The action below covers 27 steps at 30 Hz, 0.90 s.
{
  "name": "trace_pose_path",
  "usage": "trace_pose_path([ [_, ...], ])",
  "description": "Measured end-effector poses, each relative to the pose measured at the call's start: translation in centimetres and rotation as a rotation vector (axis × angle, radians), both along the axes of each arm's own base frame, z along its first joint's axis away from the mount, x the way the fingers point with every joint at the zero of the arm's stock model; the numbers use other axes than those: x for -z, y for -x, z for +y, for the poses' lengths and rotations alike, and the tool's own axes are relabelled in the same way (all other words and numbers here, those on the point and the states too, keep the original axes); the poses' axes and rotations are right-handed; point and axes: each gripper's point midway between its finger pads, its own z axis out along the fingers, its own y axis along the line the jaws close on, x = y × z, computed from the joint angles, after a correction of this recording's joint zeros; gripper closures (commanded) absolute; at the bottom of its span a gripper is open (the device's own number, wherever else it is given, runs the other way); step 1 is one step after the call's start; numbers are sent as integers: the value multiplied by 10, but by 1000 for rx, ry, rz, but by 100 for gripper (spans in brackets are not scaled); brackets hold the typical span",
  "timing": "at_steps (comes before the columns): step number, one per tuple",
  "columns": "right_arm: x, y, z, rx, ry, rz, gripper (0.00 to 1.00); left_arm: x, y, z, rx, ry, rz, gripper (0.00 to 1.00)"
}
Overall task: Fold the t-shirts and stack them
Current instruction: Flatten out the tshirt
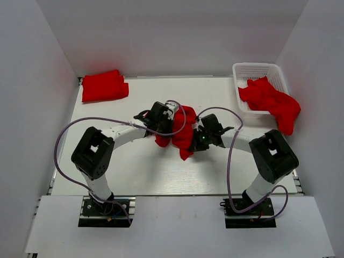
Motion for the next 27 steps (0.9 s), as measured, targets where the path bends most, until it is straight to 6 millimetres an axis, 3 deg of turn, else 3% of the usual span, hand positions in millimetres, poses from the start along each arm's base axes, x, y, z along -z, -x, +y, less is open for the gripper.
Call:
trace_pose_path([
  [3,2,-6,-5,36,32,-19,100,-5,-4,1,-24,1,-19,100],
  [6,-3,-14,-15,77,78,-66,100,-23,-11,6,-61,5,-71,100],
  [14,-48,-44,-69,277,282,-290,100,-133,-42,27,-224,76,-335,100],
  [18,-64,-53,-98,373,406,-350,100,-172,-60,43,-335,52,-434,100],
  [21,-86,-64,-120,462,489,-411,100,-190,-68,58,-417,9,-480,100],
  [27,-163,-95,-147,662,502,-585,100,-205,-71,89,-538,-79,-531,100],
])
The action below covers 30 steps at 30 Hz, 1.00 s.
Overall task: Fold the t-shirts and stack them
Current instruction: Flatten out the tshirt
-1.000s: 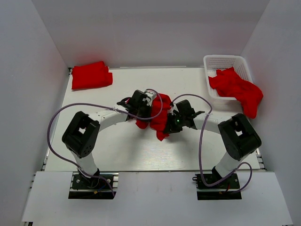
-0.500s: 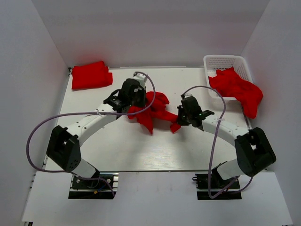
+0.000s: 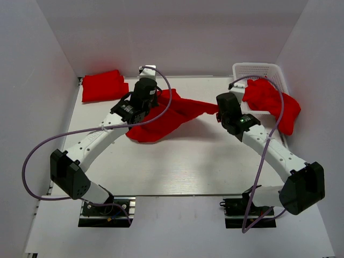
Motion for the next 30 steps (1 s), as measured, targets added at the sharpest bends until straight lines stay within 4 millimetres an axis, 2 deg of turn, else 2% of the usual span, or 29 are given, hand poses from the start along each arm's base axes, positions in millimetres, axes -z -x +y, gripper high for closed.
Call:
trace_pose_path([
  [4,-45,-15,-9,35,-6,-103,100,-28,-6,3,10,-26,-59,100],
  [8,-91,-27,-14,7,22,-190,100,-71,-9,-8,139,-53,-168,100],
  [11,-140,-29,-15,-53,39,-285,100,-111,4,-12,270,-65,-264,100],
  [13,-178,-23,-15,-102,32,-367,100,-143,21,-12,358,-61,-342,100],
  [15,-219,-10,-14,-161,24,-459,100,-184,47,-10,445,-51,-448,100],
  [17,-262,9,-15,-220,11,-563,100,-225,80,-5,529,-33,-564,100],
  [20,-327,48,-15,-330,-15,-737,100,-280,134,8,622,-2,-732,100],
  [22,-364,78,-14,-408,-30,-843,100,-307,167,18,670,14,-825,100],
  [24,-396,107,-11,-492,-37,-939,100,-324,194,23,721,27,-893,100],
  [26,-417,133,-10,-562,-37,-1013,100,-331,213,25,768,33,-932,100],
  [28,-429,152,-11,-601,-31,-1063,100,-333,223,24,805,41,-947,100],
  [30,-434,158,-13,-610,-25,-1086,100,-333,222,21,817,48,-939,100],
])
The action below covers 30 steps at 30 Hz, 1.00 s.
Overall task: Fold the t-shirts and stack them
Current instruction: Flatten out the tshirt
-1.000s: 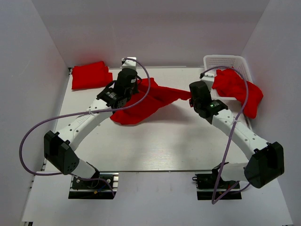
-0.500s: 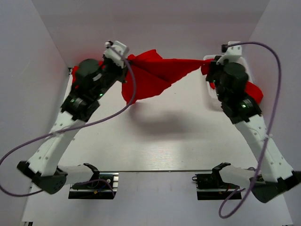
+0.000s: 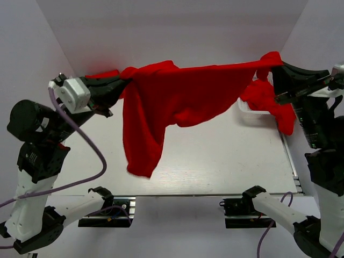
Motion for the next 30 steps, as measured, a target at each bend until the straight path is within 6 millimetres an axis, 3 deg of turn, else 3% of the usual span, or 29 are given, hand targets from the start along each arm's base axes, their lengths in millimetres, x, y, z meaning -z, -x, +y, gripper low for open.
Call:
trace_pose_path([
  [3,7,-16,0,38,-12,17,100,7,-24,-8,-30,5,63,97],
  [6,45,-63,1,135,-23,113,100,33,-77,-27,-103,-1,190,87],
  [8,97,-109,6,217,-16,242,100,71,-123,-40,-184,-21,312,30],
  [9,125,-131,8,259,-10,308,100,98,-149,-46,-233,-34,382,0],
  [11,201,-182,17,337,25,492,100,173,-203,-56,-359,-74,560,0],
  [13,291,-232,24,413,81,698,65,262,-252,-57,-501,-154,742,0],
  [14,343,-252,27,452,118,817,43,308,-274,-55,-574,-201,829,0],
  [15,391,-265,26,491,160,935,28,349,-290,-51,-640,-252,908,0],
  [17,465,-284,19,569,243,1127,23,427,-319,-37,-774,-367,1058,0],
  [19,510,-291,12,622,297,1249,19,473,-340,-25,-858,-428,1138,0],
  [21,527,-285,4,645,323,1310,17,496,-345,-11,-909,-458,1185,0],
  [22,525,-281,0,653,324,1324,16,499,-344,-2,-927,-465,1204,0],
  [26,488,-280,-1,630,275,1264,16,462,-339,19,-953,-376,1179,0],
  [30,450,-281,3,594,233,1185,14,424,-303,32,-939,-280,1173,0],
])
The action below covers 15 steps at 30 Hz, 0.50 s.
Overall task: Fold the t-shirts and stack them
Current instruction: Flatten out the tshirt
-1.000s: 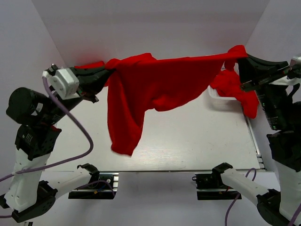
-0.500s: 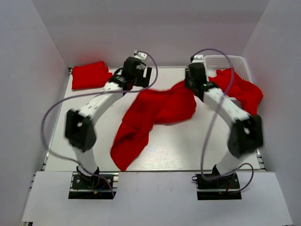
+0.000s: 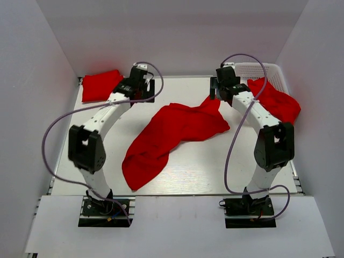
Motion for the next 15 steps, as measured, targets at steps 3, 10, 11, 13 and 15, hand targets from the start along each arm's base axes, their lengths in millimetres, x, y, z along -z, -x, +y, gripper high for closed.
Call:
trace_pose_path([
  [3,-10,-2,3,-19,-13,-22,14,0,37,6,-1,56,13,0],
  [10,-5,-2,7,-45,-24,-7,14,95,121,16,-13,77,290,6],
  [11,-4,-2,7,-46,-26,-5,14,110,135,18,-13,76,337,6],
  [13,-2,-2,8,-50,-29,1,14,130,154,20,-12,79,399,10],
  [15,1,-2,7,-51,-31,8,14,140,162,22,-20,87,423,14],
])
